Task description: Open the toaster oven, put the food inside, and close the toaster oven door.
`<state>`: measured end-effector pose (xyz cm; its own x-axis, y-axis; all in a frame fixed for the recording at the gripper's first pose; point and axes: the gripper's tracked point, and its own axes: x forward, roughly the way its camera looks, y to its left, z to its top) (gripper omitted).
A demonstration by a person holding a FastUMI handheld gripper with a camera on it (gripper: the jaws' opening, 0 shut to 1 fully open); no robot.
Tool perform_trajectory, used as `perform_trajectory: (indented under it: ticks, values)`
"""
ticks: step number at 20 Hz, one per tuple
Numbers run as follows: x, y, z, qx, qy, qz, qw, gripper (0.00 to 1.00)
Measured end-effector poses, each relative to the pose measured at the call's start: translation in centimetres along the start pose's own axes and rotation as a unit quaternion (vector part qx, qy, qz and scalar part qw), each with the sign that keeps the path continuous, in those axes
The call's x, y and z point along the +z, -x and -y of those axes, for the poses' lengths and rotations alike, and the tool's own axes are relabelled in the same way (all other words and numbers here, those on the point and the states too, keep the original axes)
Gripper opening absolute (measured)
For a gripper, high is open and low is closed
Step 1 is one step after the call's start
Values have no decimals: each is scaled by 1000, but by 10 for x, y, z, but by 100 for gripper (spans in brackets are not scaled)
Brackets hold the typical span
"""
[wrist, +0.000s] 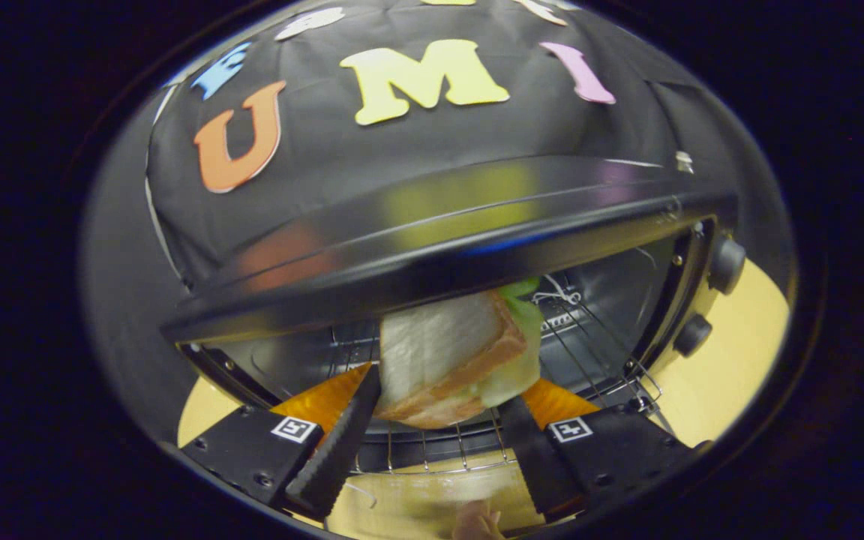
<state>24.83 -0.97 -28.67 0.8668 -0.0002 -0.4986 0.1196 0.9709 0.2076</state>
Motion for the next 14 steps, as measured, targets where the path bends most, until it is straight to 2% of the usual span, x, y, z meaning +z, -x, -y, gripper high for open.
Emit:
perform_trajectory:
  ticks: [3,6,10,14]
  values:
    - [-7,2,-2,13,10,-28,999,99]
    - [-11,6,-1,28,48,-38,998,100]
    - [-21,14,9,-4,140,-32,990,100]
    - [-33,29,8,-8,139,-30,990,99]
